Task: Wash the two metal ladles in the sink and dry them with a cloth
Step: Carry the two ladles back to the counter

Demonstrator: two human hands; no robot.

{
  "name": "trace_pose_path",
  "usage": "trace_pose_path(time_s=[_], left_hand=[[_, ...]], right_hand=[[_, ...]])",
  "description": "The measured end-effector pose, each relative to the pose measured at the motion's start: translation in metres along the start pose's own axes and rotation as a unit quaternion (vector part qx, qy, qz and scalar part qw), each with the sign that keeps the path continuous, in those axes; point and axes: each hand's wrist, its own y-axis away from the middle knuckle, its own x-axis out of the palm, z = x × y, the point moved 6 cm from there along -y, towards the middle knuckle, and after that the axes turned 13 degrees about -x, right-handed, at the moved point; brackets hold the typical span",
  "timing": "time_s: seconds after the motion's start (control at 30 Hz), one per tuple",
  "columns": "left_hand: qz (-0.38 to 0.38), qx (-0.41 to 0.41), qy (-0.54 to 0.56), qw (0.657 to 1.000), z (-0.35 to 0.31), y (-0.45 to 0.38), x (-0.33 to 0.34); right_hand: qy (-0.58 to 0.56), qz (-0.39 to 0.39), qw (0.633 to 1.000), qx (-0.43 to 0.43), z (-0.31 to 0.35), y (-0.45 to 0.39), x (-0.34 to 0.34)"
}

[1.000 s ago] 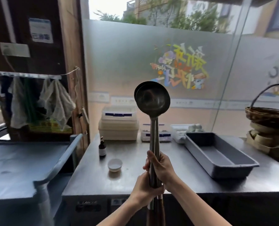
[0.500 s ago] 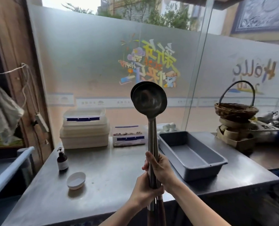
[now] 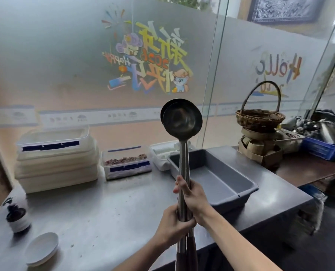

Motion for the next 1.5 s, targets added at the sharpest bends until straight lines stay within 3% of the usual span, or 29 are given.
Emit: trace_pose_path(time_s=[0.4,0.83,1.1,1.5], left_hand=[[0.049,-0.045,0.029,0.997,0.016,-0.155,0.008],[0.105,-0.186,0.057,0.975,0.059,-0.232,0.078],[0.075,-0.282,0.082,0.953,0.082,-0.291,0.132],[-0.029,-0.429,0.054,0.901,0.136,-0.35,0.187]], right_hand=[[0.09,-0.057,0.993,0.058,-0.068,-0.146,-0.039],[0.159,-0.045,0.97,0.18,-0.158,-0.196,-0.115],[0.169,0.012,0.958,0.233,-0.219,-0.246,-0.168],[0.142,0.167,0.914,0.342,-0.327,-0.282,-0.208]])
